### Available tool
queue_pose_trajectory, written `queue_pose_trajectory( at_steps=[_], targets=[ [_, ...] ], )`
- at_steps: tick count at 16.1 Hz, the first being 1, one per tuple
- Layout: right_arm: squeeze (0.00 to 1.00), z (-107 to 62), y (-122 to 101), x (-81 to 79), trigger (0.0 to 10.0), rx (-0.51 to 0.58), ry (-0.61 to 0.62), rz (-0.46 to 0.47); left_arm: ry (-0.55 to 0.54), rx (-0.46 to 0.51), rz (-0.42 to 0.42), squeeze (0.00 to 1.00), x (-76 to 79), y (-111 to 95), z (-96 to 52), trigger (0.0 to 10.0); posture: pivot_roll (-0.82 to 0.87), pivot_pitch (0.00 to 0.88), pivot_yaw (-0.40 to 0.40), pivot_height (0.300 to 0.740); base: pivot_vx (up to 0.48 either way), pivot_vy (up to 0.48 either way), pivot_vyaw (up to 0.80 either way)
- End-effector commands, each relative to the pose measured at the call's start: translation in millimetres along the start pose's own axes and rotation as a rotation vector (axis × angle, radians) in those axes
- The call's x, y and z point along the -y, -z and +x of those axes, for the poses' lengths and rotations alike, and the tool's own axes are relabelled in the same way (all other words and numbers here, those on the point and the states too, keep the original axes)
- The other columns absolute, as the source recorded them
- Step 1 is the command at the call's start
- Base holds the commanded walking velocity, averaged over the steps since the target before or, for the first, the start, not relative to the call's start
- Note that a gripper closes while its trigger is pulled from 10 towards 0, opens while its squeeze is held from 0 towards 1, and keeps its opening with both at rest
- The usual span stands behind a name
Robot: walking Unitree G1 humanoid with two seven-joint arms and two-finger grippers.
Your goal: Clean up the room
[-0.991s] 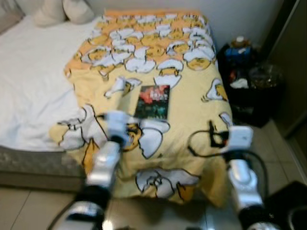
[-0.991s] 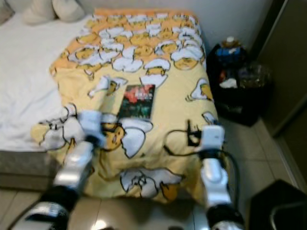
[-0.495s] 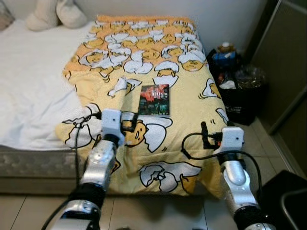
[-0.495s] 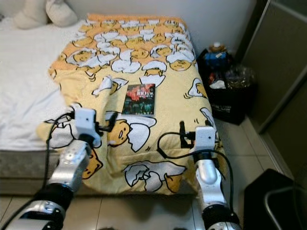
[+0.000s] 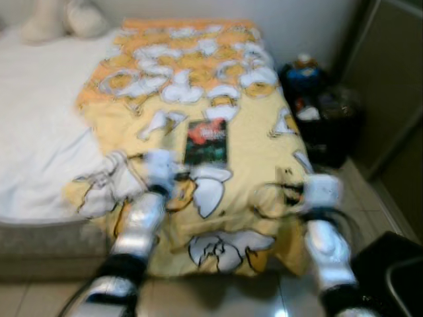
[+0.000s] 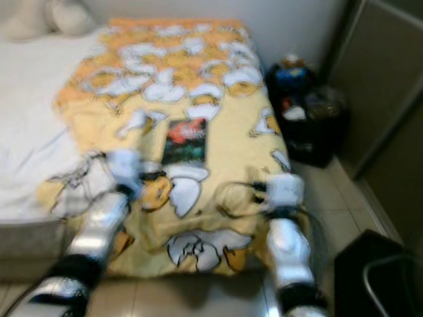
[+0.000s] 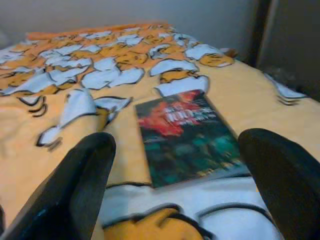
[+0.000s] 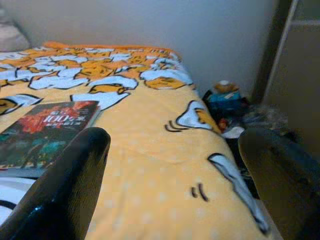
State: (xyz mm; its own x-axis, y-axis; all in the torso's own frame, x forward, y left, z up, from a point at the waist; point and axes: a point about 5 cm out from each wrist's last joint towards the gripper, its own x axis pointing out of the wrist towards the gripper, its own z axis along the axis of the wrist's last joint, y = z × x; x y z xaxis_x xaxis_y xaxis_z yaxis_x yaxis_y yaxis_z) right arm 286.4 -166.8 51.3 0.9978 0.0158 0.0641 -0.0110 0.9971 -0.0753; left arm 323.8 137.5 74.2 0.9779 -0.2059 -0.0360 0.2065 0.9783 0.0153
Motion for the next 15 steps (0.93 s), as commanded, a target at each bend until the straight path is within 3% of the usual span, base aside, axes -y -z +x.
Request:
queue_pose_trajectory(
  at_steps=[1,5,10,12,15],
  targets=[
    [0.0,-0.9,0,12.6,10.0,-0.006,0.031,-0.017,0.041,0.016,-0.005,0.0,12.3,-6,5.6,10.0,-0.13,0.0,0.054,0.74,0.454,0.0,0.0],
    [0.0,-2.5,-1,13.6,10.0,0.0,0.033,-0.014,0.033,0.014,-0.02,0.0,8.1,-13,11.7,10.0,-0.14,0.0,0.055,0.74,0.417,0.0,0.0],
    [0.0,-3.9,-3,22.1,10.0,-0.007,0.036,-0.023,-0.027,-0.024,-0.028,0.0,-5.9,-12,15.4,10.0,-0.16,0.0,0.065,0.74,0.0,0.0,0.0],
    [0.0,-2.6,-5,21.5,10.0,-0.006,0.032,-0.02,-0.012,-0.026,-0.018,0.0,-3.1,-11,15.8,10.0,-0.16,0.0,0.066,0.74,0.0,0.0,0.0],
    [0.0,-0.9,-5,19.7,10.0,-0.007,0.03,-0.016,0.043,-0.005,-0.024,0.0,9.8,-12,15.9,10.0,-0.16,0.0,0.063,0.74,0.281,-0.386,0.0]
  ],
)
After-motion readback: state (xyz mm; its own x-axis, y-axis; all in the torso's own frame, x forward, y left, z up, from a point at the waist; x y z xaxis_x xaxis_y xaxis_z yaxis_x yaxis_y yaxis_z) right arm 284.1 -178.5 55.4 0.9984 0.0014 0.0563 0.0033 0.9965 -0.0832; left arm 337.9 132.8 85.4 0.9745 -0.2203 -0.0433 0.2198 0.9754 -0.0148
